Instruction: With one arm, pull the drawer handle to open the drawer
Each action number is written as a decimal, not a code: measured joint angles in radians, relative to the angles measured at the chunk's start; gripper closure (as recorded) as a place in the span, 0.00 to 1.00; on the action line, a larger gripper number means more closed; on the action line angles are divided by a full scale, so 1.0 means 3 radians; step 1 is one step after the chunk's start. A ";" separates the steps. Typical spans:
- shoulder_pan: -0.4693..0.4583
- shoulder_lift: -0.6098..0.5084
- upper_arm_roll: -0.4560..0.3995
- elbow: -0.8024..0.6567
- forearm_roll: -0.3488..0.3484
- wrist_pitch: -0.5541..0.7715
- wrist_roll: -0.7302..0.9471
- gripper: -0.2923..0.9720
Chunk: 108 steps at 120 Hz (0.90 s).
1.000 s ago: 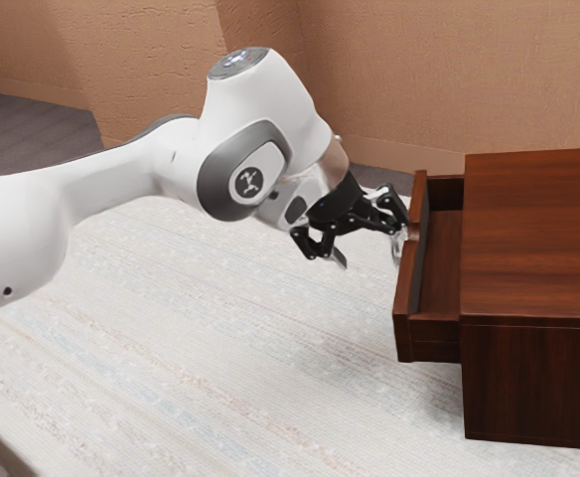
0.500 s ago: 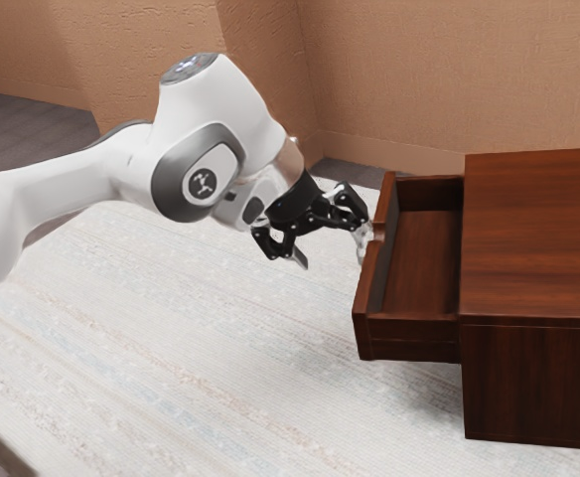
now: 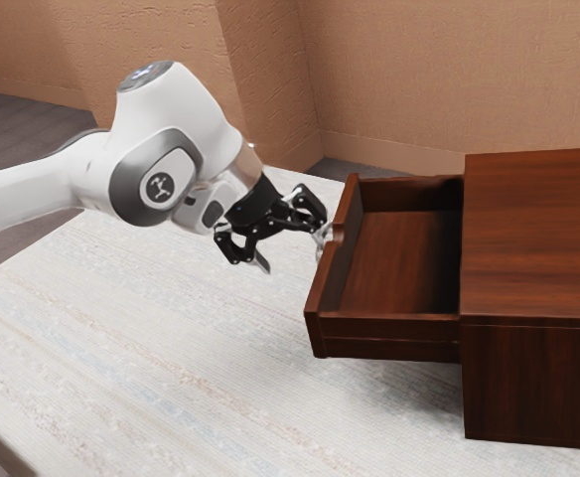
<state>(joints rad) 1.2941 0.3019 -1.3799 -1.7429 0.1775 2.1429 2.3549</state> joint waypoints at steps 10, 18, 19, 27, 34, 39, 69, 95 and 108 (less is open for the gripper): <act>0.0158 -0.0005 -0.0239 0.0017 0.0002 -0.0002 -0.0007 0.29; 0.0471 -0.0011 -0.0618 0.0024 0.0001 -0.0002 -0.0017 0.28; 0.0516 -0.0011 -0.0670 0.0025 0.0001 -0.0002 -0.0019 0.27; 0.0797 -0.0013 -0.1001 0.0029 0.0000 -0.0003 -0.0029 0.26; 0.1014 -0.0013 -0.1277 0.0030 -0.0002 -0.0006 -0.0038 0.26; 0.1241 -0.0014 -0.1569 0.0030 -0.0002 -0.0012 -0.0048 0.25; 0.1613 -0.0100 -0.2127 0.0219 0.0004 -0.0218 -0.0206 0.24; 0.1600 -0.0541 -0.2118 0.1121 0.0264 -0.1380 -0.1091 0.23; 0.1610 -0.0517 -0.2073 0.1307 0.0357 -0.1909 -0.1726 0.23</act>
<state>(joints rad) 1.7769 0.1466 -2.0018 -1.3508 0.2845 1.5701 1.8370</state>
